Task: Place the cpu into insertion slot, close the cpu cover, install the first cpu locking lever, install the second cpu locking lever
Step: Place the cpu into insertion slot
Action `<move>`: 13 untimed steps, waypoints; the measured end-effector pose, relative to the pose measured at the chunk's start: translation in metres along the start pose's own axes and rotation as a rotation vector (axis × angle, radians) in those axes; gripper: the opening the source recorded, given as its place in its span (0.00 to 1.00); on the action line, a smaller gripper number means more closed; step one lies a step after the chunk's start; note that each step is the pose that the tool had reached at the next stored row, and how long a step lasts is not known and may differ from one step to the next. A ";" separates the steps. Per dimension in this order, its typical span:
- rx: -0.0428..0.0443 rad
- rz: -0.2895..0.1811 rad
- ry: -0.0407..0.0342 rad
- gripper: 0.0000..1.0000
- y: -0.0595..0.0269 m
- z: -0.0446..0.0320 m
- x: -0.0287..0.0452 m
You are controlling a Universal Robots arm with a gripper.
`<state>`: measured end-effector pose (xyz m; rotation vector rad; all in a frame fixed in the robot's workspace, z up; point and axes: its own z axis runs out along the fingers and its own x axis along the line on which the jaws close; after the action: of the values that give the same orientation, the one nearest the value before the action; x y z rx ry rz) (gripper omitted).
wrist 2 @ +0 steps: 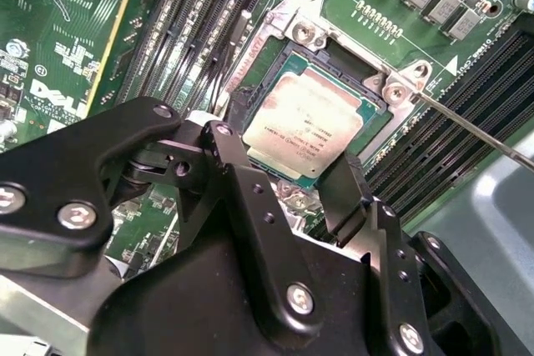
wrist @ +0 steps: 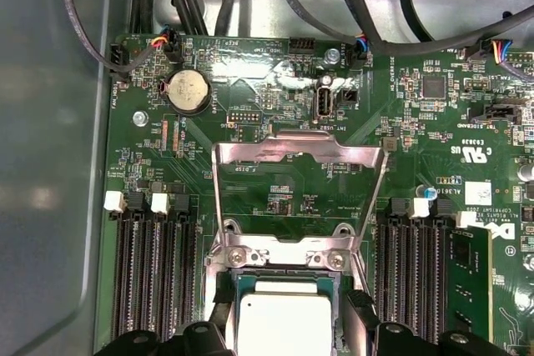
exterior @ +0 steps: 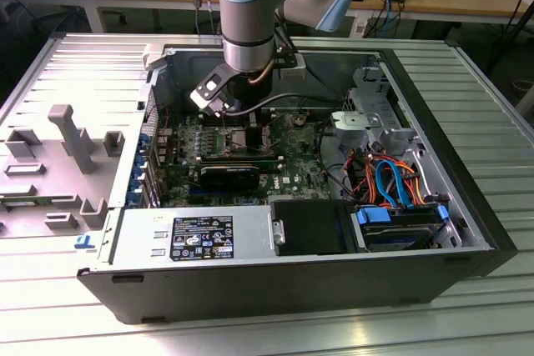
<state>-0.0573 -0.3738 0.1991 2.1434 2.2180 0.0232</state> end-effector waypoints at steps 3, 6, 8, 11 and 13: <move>-0.0002 0.000 0.0002 0.61 0.0000 -0.0005 0.0000; -0.0001 0.000 0.0001 0.61 0.0001 -0.0022 0.0000; -0.0001 0.000 0.0002 0.61 0.0001 -0.0027 0.0000; -0.0001 0.000 0.0006 0.61 0.0002 -0.0025 0.0010; -0.0001 0.000 0.0014 0.61 0.0001 -0.0002 0.0012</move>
<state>-0.0573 -0.3726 0.1993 2.1441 2.2185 0.0248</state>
